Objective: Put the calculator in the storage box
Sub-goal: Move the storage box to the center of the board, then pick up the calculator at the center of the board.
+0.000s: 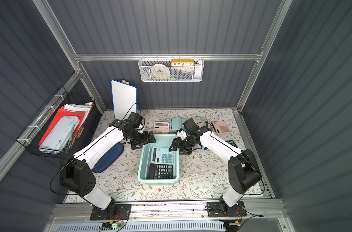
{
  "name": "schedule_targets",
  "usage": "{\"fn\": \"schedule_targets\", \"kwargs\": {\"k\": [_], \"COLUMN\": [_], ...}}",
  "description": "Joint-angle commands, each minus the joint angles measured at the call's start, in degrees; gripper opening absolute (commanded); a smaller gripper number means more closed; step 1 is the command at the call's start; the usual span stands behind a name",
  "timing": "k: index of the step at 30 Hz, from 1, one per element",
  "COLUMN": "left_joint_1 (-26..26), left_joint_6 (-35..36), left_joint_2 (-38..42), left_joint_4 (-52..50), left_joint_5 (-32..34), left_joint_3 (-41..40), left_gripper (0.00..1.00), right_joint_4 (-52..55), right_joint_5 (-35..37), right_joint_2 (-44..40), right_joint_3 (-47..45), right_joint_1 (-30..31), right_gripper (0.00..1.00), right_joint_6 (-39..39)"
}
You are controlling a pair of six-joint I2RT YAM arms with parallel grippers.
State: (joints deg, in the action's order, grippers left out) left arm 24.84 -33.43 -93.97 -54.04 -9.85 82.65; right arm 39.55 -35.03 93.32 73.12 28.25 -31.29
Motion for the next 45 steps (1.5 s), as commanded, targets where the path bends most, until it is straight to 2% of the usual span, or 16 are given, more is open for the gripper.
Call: {"fn": "schedule_targets", "kwargs": {"k": [1,3,4,10,15,17,19,28,35,45], "left_joint_1": [-0.23,-0.23,-0.23,-0.23,-0.23,-0.23,-0.23,-0.32,-0.32,-0.32], "left_joint_6": [1.35,1.22,1.29,1.36,1.41,1.35,1.36,2.23,1.29,-0.79], "left_joint_2": [2.57,2.35,2.08,-0.31,-1.53,-2.24,-3.00,-5.58,-5.66,-3.68], "left_joint_4": [-2.83,-3.51,-3.93,-5.38,-3.55,-2.99,-2.85,-2.85,-2.47,-0.90], "left_joint_5": [1.29,2.12,2.53,4.97,4.31,3.88,3.80,3.25,3.77,4.08], "left_joint_3": [2.20,4.54,5.93,13.73,15.07,15.65,16.56,19.39,19.41,15.92], "left_gripper": [0.99,0.99,0.99,0.99,0.99,0.99,0.99,0.99,0.99,0.99], "right_joint_4": [1.20,0.33,0.00,-5.88,-9.56,-17.20,-22.31,-31.49,-38.49,-45.61], "right_joint_5": [6.65,9.38,10.56,14.49,16.69,15.71,11.29,4.88,-2.69,-8.35], "right_joint_2": [-3.69,-4.73,-4.98,-4.65,-2.34,-1.60,-0.51,8.92,17.27,21.76], "right_joint_3": [2.46,3.20,3.59,3.44,2.45,-0.81,-3.29,-3.66,-1.93,-2.16], "right_joint_1": [-2.60,-4.55,-5.68,-12.01,-17.26,-19.97,-22.35,-28.14,-28.44,-27.82], "right_gripper": [0.78,0.98,0.99,0.99,0.99,0.99,0.97,0.87,0.76,0.66], "right_joint_6": [-2.49,-4.02,-4.69,-8.87,-12.37,-12.75,-15.94,-18.79,-23.00,-26.55]}}
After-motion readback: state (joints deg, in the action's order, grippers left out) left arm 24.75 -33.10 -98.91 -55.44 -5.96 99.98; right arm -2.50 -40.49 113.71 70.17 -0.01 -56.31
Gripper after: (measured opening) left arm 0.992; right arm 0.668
